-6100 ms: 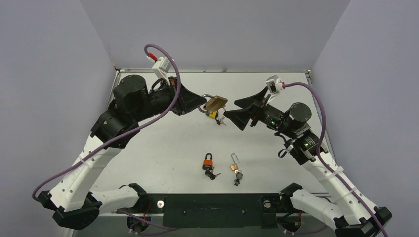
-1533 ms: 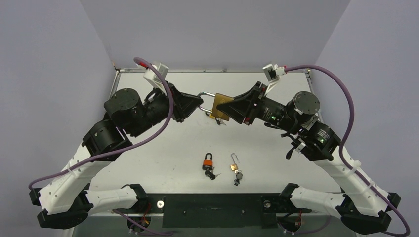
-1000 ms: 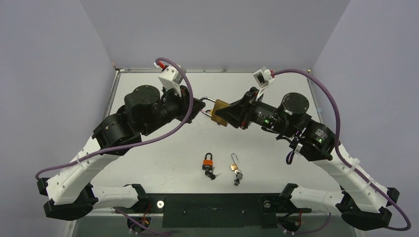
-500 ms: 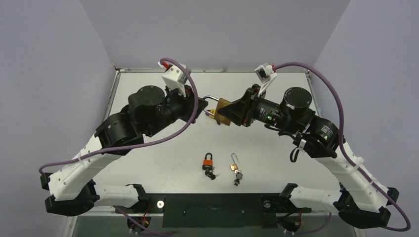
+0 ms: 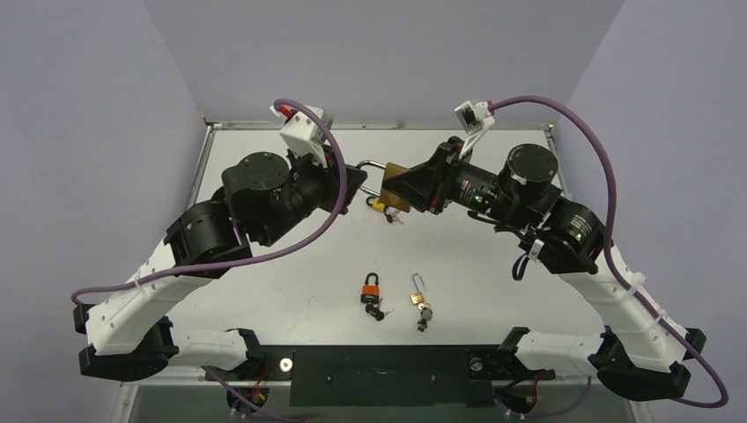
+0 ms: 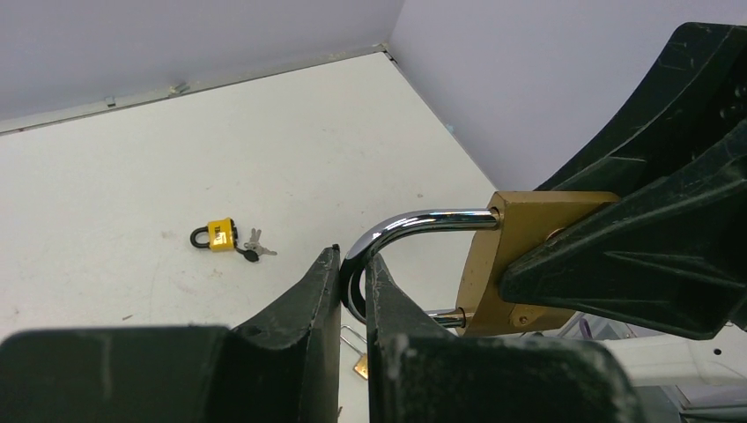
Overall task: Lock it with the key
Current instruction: Lock the lock.
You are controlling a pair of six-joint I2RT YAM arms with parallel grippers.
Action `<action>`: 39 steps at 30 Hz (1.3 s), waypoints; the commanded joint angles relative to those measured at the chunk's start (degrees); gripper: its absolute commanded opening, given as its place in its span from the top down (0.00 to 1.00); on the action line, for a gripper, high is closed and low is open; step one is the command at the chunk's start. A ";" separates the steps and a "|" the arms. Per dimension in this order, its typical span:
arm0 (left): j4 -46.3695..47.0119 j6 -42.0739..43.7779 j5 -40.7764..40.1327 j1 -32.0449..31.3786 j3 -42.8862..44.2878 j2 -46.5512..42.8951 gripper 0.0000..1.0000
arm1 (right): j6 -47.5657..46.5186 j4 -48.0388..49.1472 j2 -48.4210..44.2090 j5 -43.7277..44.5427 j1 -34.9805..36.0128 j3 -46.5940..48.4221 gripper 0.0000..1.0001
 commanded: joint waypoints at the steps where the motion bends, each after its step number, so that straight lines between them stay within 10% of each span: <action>1: 12.03 -5.04 35.60 -11.80 3.00 6.28 1.00 | 2.45 14.90 11.61 7.03 0.51 -1.21 1.00; 39: 15.18 -5.38 36.87 -19.86 9.13 12.12 1.00 | 3.98 13.41 22.18 7.93 1.70 6.88 1.00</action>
